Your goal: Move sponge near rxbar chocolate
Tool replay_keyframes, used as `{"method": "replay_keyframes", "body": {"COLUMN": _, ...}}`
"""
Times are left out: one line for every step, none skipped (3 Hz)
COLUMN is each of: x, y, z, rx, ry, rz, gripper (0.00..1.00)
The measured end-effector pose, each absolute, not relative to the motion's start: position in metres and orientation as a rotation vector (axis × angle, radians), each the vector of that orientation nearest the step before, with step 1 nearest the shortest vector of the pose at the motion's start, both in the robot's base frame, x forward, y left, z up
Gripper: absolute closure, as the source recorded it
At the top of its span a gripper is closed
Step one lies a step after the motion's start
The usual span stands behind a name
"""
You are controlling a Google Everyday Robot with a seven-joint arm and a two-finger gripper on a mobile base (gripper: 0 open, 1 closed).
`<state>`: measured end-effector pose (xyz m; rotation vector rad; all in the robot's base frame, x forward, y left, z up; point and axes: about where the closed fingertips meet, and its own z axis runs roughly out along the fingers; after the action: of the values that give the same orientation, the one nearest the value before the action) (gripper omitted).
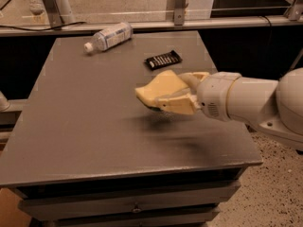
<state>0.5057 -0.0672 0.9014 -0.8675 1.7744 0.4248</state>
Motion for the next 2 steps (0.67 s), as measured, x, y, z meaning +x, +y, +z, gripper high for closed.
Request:
{"method": "replay_keyframes", "body": {"x": 0.537, "y": -0.128, "z": 0.903, "rx": -0.698, "ry": 1.802, "rz": 0.34, "gripper": 1.0}}
{"method": "replay_keyframes", "body": {"x": 0.57, "y": -0.17, "z": 0.896, "rx": -0.593, "ry": 1.848, "rz": 0.275, "gripper": 1.0}}
